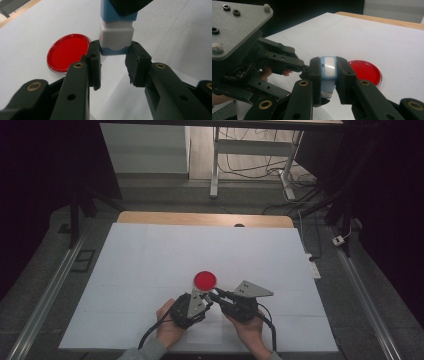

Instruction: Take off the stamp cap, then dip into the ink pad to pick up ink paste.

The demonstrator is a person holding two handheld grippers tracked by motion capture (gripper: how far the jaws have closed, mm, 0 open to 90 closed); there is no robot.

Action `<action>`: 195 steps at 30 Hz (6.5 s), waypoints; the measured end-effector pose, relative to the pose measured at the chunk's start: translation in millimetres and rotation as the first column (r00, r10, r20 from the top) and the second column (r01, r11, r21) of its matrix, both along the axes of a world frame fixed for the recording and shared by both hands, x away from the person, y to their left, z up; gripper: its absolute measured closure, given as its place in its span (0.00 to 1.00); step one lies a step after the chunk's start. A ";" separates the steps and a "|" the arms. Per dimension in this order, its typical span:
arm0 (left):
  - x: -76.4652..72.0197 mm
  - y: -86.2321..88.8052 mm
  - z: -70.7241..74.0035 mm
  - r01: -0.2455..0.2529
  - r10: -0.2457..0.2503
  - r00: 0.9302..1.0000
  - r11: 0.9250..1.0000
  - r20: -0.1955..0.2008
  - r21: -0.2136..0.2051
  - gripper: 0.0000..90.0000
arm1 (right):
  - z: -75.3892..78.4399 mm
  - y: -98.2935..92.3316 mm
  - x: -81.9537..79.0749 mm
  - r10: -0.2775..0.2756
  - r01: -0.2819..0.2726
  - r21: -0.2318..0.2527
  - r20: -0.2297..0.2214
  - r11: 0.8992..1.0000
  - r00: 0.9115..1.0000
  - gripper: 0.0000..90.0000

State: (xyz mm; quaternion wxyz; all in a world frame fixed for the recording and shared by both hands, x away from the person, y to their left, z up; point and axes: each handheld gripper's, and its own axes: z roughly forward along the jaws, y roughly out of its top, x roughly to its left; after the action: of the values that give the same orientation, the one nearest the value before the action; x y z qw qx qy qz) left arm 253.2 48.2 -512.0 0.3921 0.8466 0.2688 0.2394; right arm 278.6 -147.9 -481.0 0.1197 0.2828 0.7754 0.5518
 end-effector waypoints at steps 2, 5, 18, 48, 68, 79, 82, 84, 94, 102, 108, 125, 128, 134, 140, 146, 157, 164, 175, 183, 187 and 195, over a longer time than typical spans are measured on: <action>0.6 0.7 0.1 0.001 -0.001 1.000 1.000 -0.015 -0.006 0.74 | -0.5 -0.1 -0.3 -0.005 0.005 0.004 -0.001 1.000 1.000 0.84; 2.1 2.8 -0.1 -0.005 0.004 0.999 0.999 -0.038 -0.038 0.74 | -0.3 -0.3 -1.0 -0.008 0.008 0.003 0.004 1.000 1.000 0.84; 2.3 0.4 -6.1 0.008 -0.008 1.000 1.000 -0.030 0.019 0.74 | 4.9 -7.3 3.9 -0.013 0.013 0.017 -0.008 1.000 1.000 0.84; 2.1 32.2 6.7 -0.002 -0.005 0.998 0.995 -0.069 -0.095 0.73 | 8.5 -15.9 5.6 -0.014 0.014 0.029 0.011 0.999 1.000 0.84; -1.5 72.6 17.1 -0.022 0.009 0.996 0.987 -0.083 -0.156 0.73 | 7.8 -17.9 6.6 -0.018 0.018 0.020 0.019 1.000 1.000 0.84; -3.5 90.4 20.2 -0.044 0.028 0.995 0.984 -0.093 -0.171 0.73 | 8.7 -21.1 7.9 -0.029 0.028 0.020 0.025 0.999 0.999 0.84; -5.0 98.5 21.1 -0.054 0.037 0.995 0.983 -0.096 -0.173 0.73 | 9.3 -22.4 8.3 -0.032 0.032 0.021 0.028 0.999 0.999 0.84; -6.1 103.8 21.2 -0.063 0.046 0.994 0.983 -0.097 -0.175 0.73 | 9.5 -23.1 8.5 -0.035 0.034 0.022 0.028 0.999 0.999 0.84; -8.9 130.1 21.7 -0.111 0.093 0.990 0.977 -0.107 -0.182 0.73 | 9.5 -25.1 9.7 -0.044 0.044 0.022 0.030 0.999 0.999 0.84; -15.1 144.0 18.3 -0.136 0.114 0.986 0.973 -0.122 -0.188 0.73 | 8.7 -26.9 11.0 -0.052 0.052 0.022 0.029 0.998 0.998 0.84; -20.5 152.3 15.0 -0.150 0.125 0.983 0.970 -0.136 -0.191 0.73 | 8.3 -27.9 11.9 -0.059 0.058 0.020 0.030 0.998 0.998 0.84; -20.1 155.1 11.6 -0.157 0.129 0.980 0.969 -0.154 -0.190 0.73 | 9.3 -28.6 11.8 -0.060 0.059 0.020 0.037 0.998 0.998 0.84; -19.9 154.6 11.4 -0.154 0.126 0.980 0.970 -0.154 -0.188 0.73 | 9.6 -28.5 11.7 -0.060 0.059 0.019 0.039 0.998 0.997 0.84; -19.5 155.2 10.8 -0.156 0.127 0.979 0.970 -0.158 -0.188 0.73 | 9.7 -28.3 12.1 -0.060 0.060 0.015 0.042 0.998 0.997 0.84; -19.2 154.1 11.2 -0.153 0.125 0.980 0.970 -0.157 -0.187 0.73 | 9.9 -26.7 14.7 -0.063 0.062 0.013 0.040 0.998 0.997 0.84; -18.9 153.9 10.9 -0.152 0.123 0.980 0.971 -0.158 -0.187 0.73 | 10.0 -23.2 21.0 -0.062 0.061 0.005 0.037 0.998 0.997 0.84; -17.7 151.6 10.3 -0.147 0.118 0.980 0.972 -0.161 -0.181 0.73 | 11.4 -16.8 33.6 -0.059 0.060 -0.022 0.033 0.998 0.998 0.84; -17.0 152.0 9.6 -0.149 0.119 0.979 0.972 -0.164 -0.182 0.73 | 13.4 -12.1 40.8 -0.056 0.057 -0.028 0.035 0.998 0.998 0.84; -16.6 151.2 9.3 -0.144 0.114 0.979 0.974 -0.167 -0.178 0.73 | 13.3 -3.9 51.1 -0.048 0.049 -0.042 0.024 0.998 0.999 0.84; -16.3 150.9 9.0 -0.143 0.112 0.979 0.974 -0.169 -0.177 0.73 | 14.0 1.2 56.3 -0.044 0.045 -0.043 0.024 0.998 0.999 0.84; -16.3 150.8 9.0 -0.141 0.111 0.979 0.974 -0.170 -0.177 0.73 | 13.8 3.5 59.0 -0.043 0.044 -0.045 0.022 0.998 0.999 0.84; -16.2 150.2 9.0 -0.139 0.109 0.979 0.975 -0.170 -0.175 0.73 | 15.2 8.1 64.4 -0.043 0.044 -0.059 0.018 0.997 0.999 0.84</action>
State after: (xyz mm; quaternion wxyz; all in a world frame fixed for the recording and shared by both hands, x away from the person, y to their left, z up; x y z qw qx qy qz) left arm 237.1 198.4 -503.0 0.4308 0.8042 0.3731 0.1688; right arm 343.0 -139.8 -465.7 0.1464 0.2915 0.7840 0.5282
